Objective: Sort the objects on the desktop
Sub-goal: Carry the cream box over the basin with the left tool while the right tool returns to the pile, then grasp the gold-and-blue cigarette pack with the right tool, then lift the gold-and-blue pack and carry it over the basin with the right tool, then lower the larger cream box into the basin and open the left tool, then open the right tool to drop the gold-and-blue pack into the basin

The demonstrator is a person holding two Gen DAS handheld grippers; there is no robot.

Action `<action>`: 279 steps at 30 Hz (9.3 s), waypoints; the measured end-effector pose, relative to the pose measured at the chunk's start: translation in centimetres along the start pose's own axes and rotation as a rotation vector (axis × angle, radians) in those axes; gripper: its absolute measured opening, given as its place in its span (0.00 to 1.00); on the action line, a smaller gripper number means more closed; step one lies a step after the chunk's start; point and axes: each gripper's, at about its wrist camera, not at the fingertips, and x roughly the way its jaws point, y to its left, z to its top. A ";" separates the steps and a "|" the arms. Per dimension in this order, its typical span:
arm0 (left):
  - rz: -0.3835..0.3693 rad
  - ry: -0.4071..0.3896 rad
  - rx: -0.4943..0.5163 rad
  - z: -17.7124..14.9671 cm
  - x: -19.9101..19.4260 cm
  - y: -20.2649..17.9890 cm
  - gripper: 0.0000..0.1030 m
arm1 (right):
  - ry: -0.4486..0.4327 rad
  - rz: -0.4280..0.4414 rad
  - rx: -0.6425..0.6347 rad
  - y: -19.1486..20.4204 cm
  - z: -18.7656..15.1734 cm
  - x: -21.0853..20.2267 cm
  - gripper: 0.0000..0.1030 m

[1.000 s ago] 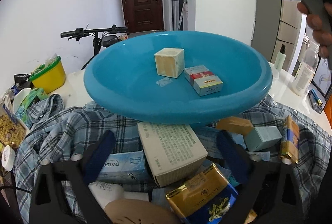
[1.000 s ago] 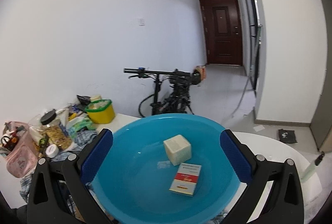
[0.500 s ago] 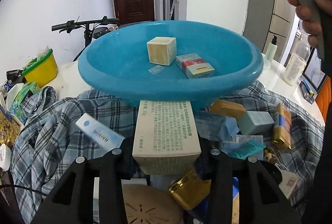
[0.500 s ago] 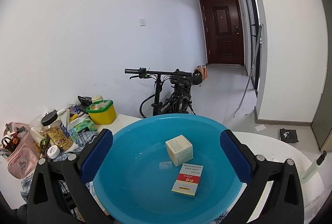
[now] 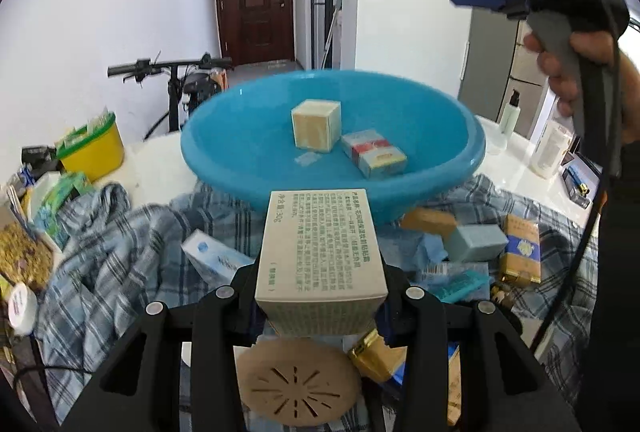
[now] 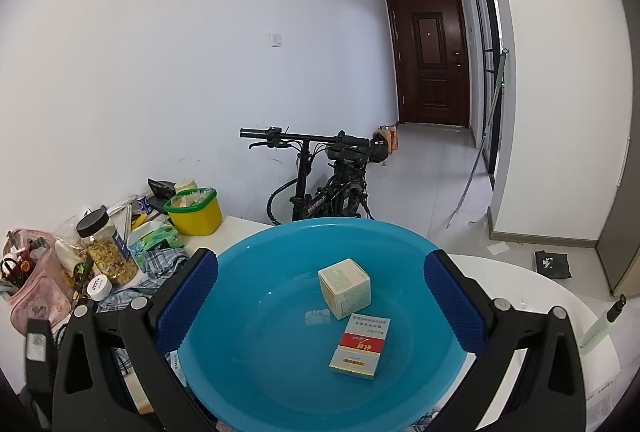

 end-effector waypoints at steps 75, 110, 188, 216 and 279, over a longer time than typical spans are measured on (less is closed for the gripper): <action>-0.101 -0.158 -0.041 14.1 -0.2 3.0 0.44 | 0.520 -0.149 -0.084 -3.4 -23.4 -2.6 1.00; -0.061 -0.182 -0.079 14.2 -0.6 4.9 0.44 | 0.061 -0.114 -0.230 5.5 -3.5 -5.0 0.88; 0.043 -0.074 -0.048 12.8 5.7 3.4 0.44 | 0.039 -0.063 -0.022 1.5 -0.4 3.1 0.89; 0.150 -0.159 0.014 13.5 3.5 3.1 1.00 | 0.051 -0.090 -0.042 1.7 -0.2 3.3 0.89; 0.129 -0.152 -0.076 13.9 3.0 6.0 1.00 | 0.076 -0.095 -0.070 3.1 -0.3 3.7 1.00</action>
